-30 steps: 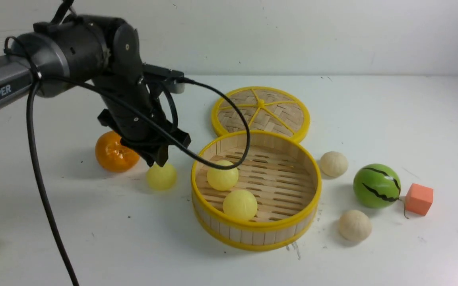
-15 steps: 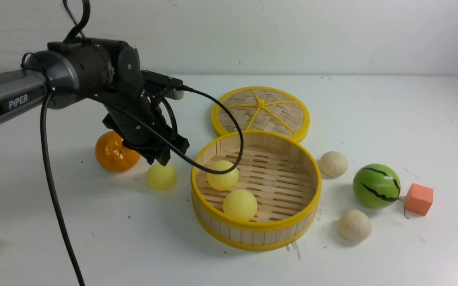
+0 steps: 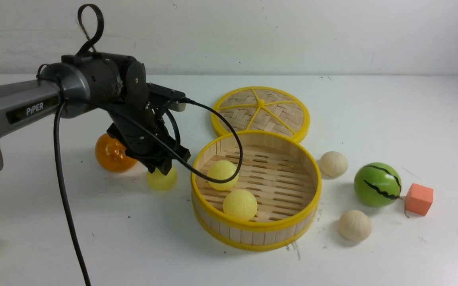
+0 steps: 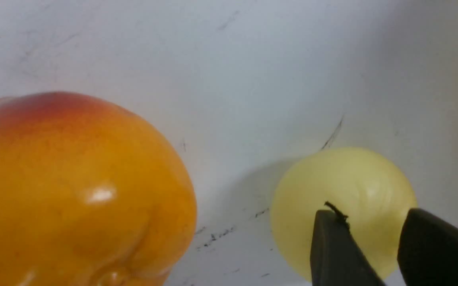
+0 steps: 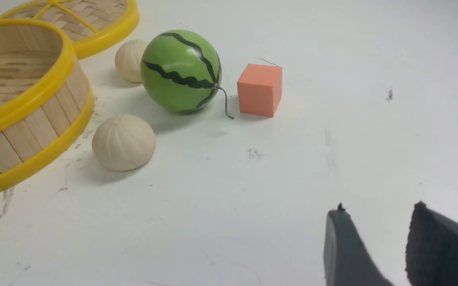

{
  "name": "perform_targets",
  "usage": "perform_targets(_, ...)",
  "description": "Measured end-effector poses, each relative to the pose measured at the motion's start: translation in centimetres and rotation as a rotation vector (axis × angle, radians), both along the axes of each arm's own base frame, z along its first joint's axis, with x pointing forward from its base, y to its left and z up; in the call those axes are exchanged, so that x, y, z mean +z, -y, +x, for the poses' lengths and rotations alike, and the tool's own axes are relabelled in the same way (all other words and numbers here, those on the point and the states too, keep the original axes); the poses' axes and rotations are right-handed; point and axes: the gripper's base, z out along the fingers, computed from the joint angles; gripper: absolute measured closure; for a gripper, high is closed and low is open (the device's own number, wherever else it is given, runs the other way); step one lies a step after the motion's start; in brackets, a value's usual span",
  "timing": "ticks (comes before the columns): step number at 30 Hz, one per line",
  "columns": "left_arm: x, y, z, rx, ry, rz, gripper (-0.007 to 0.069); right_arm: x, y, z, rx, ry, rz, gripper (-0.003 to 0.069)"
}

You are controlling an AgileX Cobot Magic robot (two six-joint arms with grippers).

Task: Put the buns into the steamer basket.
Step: Use the left arm to grab a steamed stuffed bun, then use the left arm to put the steamed stuffed bun into the steamer

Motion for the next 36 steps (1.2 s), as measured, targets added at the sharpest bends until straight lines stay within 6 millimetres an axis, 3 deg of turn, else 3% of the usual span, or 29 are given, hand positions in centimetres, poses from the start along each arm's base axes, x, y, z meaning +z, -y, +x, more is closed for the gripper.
perform_targets(9, -1.0, 0.1, 0.4, -0.001, 0.009, 0.003, 0.0405, 0.0, 0.0, 0.0, 0.000, 0.000, 0.000, 0.0419)
perform_targets(11, -1.0, 0.1, 0.5, -0.001, 0.012, 0.002, 0.0440, 0.0, 0.0, 0.0, 0.000, 0.000, 0.000, 0.0419)
perform_targets(14, -1.0, 0.1, 0.5, -0.001, 0.013, 0.002, 0.0608, 0.0, 0.0, 0.0, 0.000, 0.000, 0.000, 0.0419)
perform_targets(17, -0.6, 0.1, 0.3, 0.001, 0.004, 0.003, 0.0638, 0.0, 0.0, 0.0, 0.000, 0.000, 0.000, 0.0419)
perform_targets(20, 1.8, 0.4, -0.7, 0.002, 0.007, -0.006, 0.0638, 0.0, 0.0, 0.0, 0.000, 0.000, 0.000, 0.0419)
perform_targets(24, 8.4, 2.7, -2.8, -0.076, 0.172, -0.059, 0.0638, 0.0, 0.0, 0.0, 0.000, 0.000, 0.000, 0.0419)
perform_targets(26, 9.7, 3.5, -3.2, -0.097, 0.217, -0.079, 0.0638, 0.0, 0.0, 0.0, 0.000, 0.000, 0.000, 0.0419)
perform_targets(28, 11.3, 5.6, -3.7, -0.141, 0.281, -0.121, 0.0638, 0.0, 0.0, 0.0, 0.000, 0.000, 0.000, 0.0419)
perform_targets(31, 11.0, 7.0, -3.6, -0.163, 0.287, -0.137, 0.0638, 0.0, 0.0, 0.0, 0.000, 0.000, 0.000, 0.0419)
perform_targets(36, 7.4, 9.5, -1.4, -0.181, 0.272, -0.151, 0.0638, 0.0, 0.0, 0.0, 0.000, 0.000, 0.000, 0.0419)
